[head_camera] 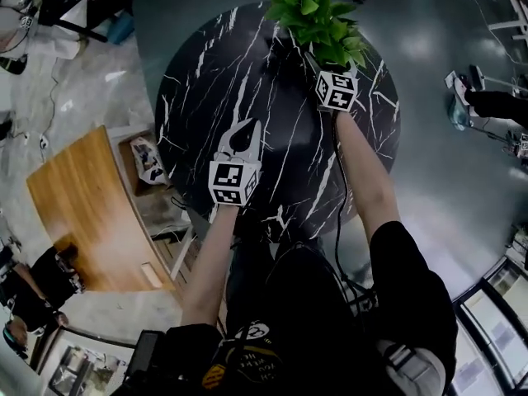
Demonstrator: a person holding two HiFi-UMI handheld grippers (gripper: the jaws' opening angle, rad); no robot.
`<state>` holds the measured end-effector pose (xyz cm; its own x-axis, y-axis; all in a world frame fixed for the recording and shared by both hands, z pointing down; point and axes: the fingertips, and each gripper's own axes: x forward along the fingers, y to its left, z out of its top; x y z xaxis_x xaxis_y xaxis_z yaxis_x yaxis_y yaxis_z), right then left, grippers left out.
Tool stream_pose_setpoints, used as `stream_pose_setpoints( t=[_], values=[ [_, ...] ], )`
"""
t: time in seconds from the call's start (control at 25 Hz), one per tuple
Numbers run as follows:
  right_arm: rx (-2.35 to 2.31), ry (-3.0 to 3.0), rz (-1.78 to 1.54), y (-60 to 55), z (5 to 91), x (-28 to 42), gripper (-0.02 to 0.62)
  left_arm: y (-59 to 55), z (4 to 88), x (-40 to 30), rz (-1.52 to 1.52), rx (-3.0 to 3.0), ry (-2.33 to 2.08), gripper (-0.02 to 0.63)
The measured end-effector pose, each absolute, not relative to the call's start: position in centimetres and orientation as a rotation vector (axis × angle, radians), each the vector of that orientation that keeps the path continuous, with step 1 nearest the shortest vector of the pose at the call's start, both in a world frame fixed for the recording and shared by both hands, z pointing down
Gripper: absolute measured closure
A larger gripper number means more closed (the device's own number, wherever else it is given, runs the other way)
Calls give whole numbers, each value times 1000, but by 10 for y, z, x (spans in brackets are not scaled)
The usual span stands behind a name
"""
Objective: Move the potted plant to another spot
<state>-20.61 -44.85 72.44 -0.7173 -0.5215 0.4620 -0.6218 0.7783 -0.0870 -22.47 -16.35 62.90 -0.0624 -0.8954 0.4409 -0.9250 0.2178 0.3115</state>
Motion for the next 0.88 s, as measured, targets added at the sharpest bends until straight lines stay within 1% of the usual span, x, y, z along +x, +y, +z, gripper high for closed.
stream_pose_setpoints(
  t=[0.28, 0.48, 0.64, 0.88],
  values=[
    [726, -2588, 305, -424, 723, -282, 117, -130, 617, -263, 22, 1561, -2058, 601],
    [590, -2608, 290, -391, 724, -325, 117, -119, 616, -272, -1, 1512, -2084, 601],
    [552, -2614, 285, -376, 722, -340, 117, -121, 611, -271, -12, 1518, -2084, 601],
    [532, -2577, 266, -366, 727, -337, 117, -123, 609, -266, -7, 1529, -2062, 601]
  ],
)
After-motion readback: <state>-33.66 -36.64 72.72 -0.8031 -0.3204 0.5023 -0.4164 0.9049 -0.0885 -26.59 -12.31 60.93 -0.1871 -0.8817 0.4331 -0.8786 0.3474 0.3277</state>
